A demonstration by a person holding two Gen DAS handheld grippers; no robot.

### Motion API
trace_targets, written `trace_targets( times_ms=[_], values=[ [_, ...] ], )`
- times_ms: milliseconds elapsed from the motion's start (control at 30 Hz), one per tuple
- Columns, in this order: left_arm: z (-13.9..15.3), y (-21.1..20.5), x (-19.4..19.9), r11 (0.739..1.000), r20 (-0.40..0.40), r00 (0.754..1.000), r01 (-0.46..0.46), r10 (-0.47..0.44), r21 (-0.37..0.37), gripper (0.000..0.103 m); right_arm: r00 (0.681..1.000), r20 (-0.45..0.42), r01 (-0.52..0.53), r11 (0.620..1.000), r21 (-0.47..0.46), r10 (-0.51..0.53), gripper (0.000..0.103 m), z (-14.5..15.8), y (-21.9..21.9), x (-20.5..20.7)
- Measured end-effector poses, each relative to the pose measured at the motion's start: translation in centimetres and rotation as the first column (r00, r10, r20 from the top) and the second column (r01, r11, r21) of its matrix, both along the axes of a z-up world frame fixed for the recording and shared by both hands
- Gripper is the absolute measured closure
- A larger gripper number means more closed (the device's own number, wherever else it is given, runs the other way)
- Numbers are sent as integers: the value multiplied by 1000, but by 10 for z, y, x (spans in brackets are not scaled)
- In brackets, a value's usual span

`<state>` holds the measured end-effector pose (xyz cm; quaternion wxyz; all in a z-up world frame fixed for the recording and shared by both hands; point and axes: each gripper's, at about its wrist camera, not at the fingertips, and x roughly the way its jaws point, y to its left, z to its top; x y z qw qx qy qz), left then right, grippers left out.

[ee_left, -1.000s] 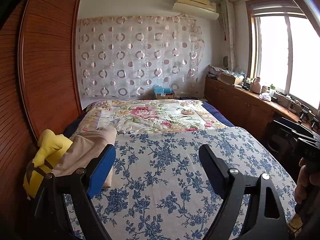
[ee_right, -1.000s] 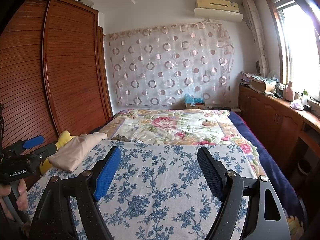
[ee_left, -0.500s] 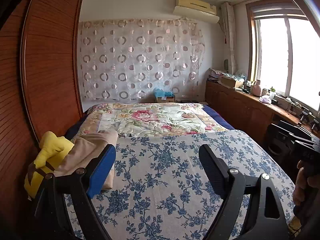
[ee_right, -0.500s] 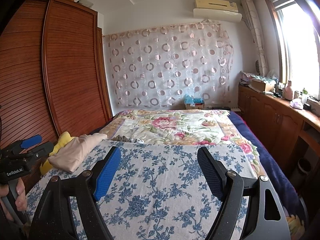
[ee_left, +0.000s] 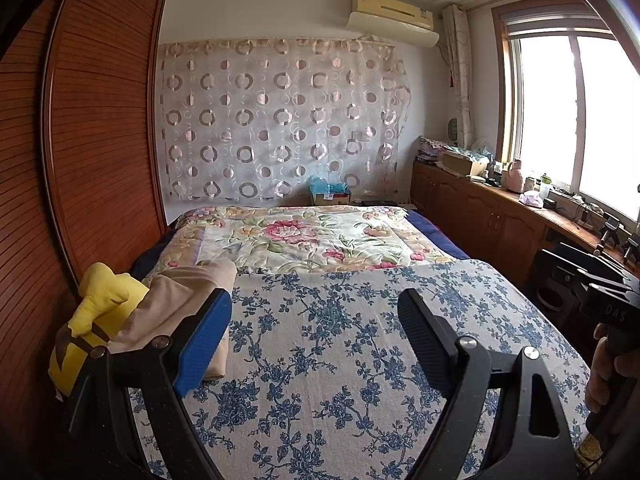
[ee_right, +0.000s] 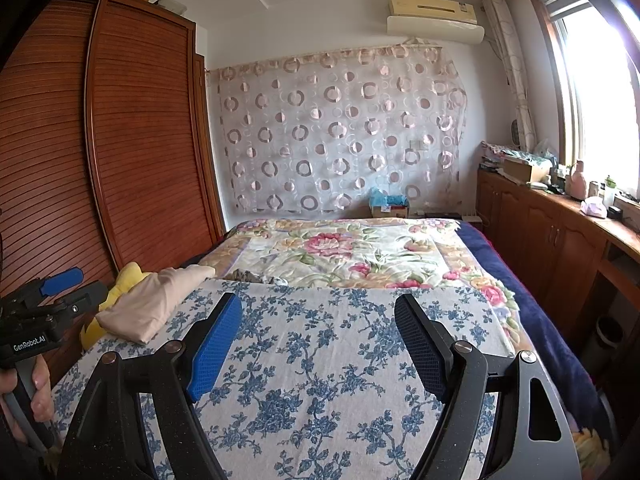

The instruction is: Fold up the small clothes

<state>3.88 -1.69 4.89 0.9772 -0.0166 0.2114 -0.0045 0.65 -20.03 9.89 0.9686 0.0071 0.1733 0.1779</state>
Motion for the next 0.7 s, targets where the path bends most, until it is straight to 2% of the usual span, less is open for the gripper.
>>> trace_targets(
  times_ms=[700],
  values=[
    [0, -1, -1, 1000, 3, 1000, 0, 0, 2, 17, 1000, 4, -4, 1000, -4, 4, 23, -2, -3, 1]
  ],
)
